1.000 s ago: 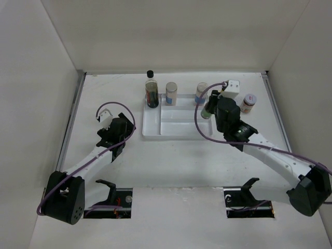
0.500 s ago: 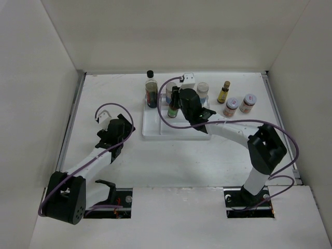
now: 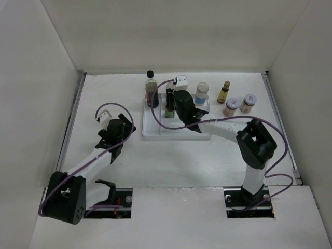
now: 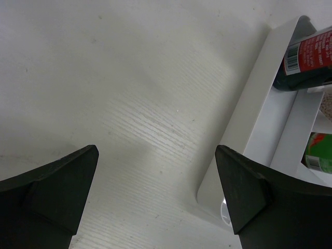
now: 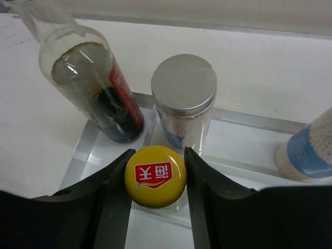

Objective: Organize the condiment bottles

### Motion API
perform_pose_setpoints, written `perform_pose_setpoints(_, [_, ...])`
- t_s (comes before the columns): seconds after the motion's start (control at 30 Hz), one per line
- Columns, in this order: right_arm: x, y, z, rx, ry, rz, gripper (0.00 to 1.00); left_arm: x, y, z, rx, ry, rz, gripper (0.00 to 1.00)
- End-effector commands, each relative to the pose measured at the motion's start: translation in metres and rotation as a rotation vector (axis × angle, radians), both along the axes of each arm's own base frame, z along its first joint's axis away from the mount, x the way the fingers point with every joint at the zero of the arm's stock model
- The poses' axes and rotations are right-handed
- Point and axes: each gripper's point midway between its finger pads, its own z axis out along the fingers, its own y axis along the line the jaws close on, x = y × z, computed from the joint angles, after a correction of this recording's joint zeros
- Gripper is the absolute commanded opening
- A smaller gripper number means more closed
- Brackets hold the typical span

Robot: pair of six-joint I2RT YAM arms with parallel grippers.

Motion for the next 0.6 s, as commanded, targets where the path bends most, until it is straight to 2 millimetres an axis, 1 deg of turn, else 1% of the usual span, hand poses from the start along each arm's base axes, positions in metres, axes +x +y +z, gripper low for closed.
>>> perform_pose_setpoints(0.0, [0.008, 0.022, 0.070, 0.146, -0.162, 0.015, 0.50, 0.007, -0.002, 0.009, -0.028, -0.054, 0.000, 1.00])
perform_pose_setpoints(0.1, [0.006, 0.021, 0.074, 0.150, -0.165, 0.023, 0.63, 0.007, -0.002, 0.008, -0.029, -0.049, 0.000, 1.00])
perform_pose_setpoints(0.17, [-0.002, 0.014, 0.087, 0.152, -0.173, 0.026, 0.71, 0.007, -0.002, 0.009, -0.032, -0.053, -0.003, 1.00])
perform_pose_setpoints(0.23, [-0.013, 0.002, 0.108, 0.167, -0.199, 0.027, 0.79, 0.007, -0.001, 0.008, -0.030, -0.050, 0.001, 1.00])
perform_pose_setpoints(0.27, [-0.020, -0.005, 0.119, 0.179, -0.216, 0.030, 0.81, 0.007, -0.001, 0.008, -0.031, -0.050, 0.002, 1.00])
perform_pose_setpoints(0.3, [-0.023, -0.016, 0.126, 0.185, -0.229, 0.021, 0.82, 0.007, -0.001, 0.008, -0.031, -0.047, 0.002, 1.00])
perform_pose_setpoints(0.33, [-0.022, -0.035, 0.135, 0.196, -0.244, -0.006, 0.83, 0.007, -0.001, 0.009, -0.033, -0.051, 0.001, 1.00])
perform_pose_setpoints(0.37, [-0.021, -0.053, 0.140, 0.206, -0.254, -0.036, 0.83, 0.007, -0.001, 0.009, -0.035, -0.055, -0.001, 1.00])
perform_pose_setpoints(0.43, [-0.011, -0.100, 0.140, 0.204, -0.262, -0.134, 0.82, 0.007, -0.002, 0.008, -0.034, -0.050, -0.002, 1.00])
perform_pose_setpoints(0.5, [0.003, -0.150, 0.132, 0.196, -0.252, -0.251, 0.81, 0.008, -0.002, 0.006, -0.033, -0.044, -0.002, 1.00])
perform_pose_setpoints(0.57, [0.021, -0.199, 0.112, 0.138, -0.205, -0.375, 0.82, 0.008, -0.003, 0.006, -0.038, -0.045, -0.010, 1.00])
